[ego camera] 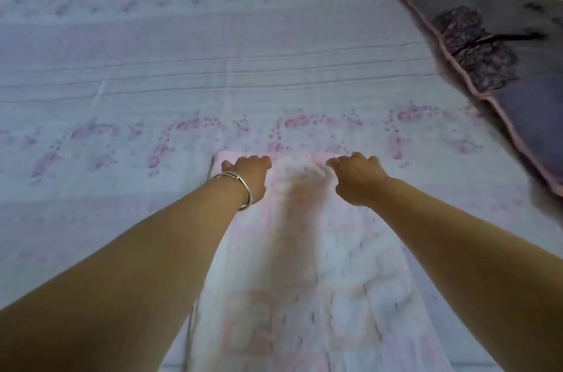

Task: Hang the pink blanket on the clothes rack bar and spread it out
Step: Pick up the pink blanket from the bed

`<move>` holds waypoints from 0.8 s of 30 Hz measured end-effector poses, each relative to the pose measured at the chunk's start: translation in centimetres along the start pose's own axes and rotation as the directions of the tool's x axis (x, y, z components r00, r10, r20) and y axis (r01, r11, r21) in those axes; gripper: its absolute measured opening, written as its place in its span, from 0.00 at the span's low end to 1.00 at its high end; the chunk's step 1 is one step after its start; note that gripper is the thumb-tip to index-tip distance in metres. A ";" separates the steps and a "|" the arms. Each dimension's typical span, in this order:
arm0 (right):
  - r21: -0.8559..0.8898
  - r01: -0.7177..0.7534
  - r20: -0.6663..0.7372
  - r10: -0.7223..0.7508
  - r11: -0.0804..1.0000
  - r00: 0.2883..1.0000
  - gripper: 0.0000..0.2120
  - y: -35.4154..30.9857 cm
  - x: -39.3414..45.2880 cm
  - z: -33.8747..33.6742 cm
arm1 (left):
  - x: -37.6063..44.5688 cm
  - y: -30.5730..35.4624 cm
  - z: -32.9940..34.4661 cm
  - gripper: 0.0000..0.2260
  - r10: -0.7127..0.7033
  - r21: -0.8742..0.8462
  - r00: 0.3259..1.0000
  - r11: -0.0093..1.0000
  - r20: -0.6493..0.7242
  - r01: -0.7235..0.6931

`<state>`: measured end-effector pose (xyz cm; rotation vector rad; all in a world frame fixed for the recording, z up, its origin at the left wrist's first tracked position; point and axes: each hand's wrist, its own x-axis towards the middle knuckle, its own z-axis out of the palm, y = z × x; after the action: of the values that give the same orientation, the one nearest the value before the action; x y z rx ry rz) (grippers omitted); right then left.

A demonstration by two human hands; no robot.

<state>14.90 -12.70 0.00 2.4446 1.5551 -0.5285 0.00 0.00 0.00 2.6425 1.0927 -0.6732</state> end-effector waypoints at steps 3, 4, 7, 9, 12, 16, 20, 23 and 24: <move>-0.047 -0.011 0.037 0.013 0.999 0.999 0.24 -0.3 1.3 2.4 | 1.2 -0.7 2.4 0.23 0.000 0.095 0.999 0.995 0.052 -0.005; -0.054 -0.012 0.036 0.014 0.998 0.999 0.24 -0.2 1.7 3.2 | 1.6 -1.2 3.2 0.24 0.000 0.111 0.998 0.994 0.057 -0.007; -0.086 -0.024 0.071 0.030 0.996 0.997 0.22 -0.2 3.0 5.0 | 2.7 -1.7 4.9 0.26 0.009 0.141 0.994 0.990 0.111 -0.025; -0.122 -0.046 0.064 0.054 0.991 0.997 0.23 -0.2 3.6 5.8 | 3.3 -1.8 5.6 0.29 -0.002 0.174 0.994 0.985 0.105 -0.016; -0.158 -0.077 0.029 0.083 0.984 0.996 0.23 -0.5 3.9 6.3 | 3.8 -1.7 6.0 0.30 -0.026 0.227 0.995 0.974 0.096 0.003; -0.189 -0.110 -0.009 0.111 0.976 0.994 0.12 -0.8 3.3 6.4 | 3.6 -1.7 5.9 0.22 -0.063 0.296 0.990 0.955 0.124 0.024; -0.200 -0.098 0.013 0.103 0.975 0.995 0.10 -0.6 1.1 5.2 | 1.5 -2.0 5.0 0.19 -0.064 0.268 0.985 0.963 0.158 0.020; -0.167 -0.116 0.066 0.128 0.979 0.990 0.14 -0.3 -1.0 3.0 | -0.9 -2.4 3.3 0.20 -0.029 0.194 0.984 0.981 0.174 -0.005; -0.152 -0.124 0.084 0.137 0.981 0.987 0.16 -0.3 -1.9 2.1 | -2.1 -2.4 2.5 0.21 -0.016 0.177 0.986 0.984 0.163 -0.013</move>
<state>13.46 -14.89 -1.12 2.3552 1.3361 -0.4804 -3.85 -0.46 -1.25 2.6720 1.0322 -1.0126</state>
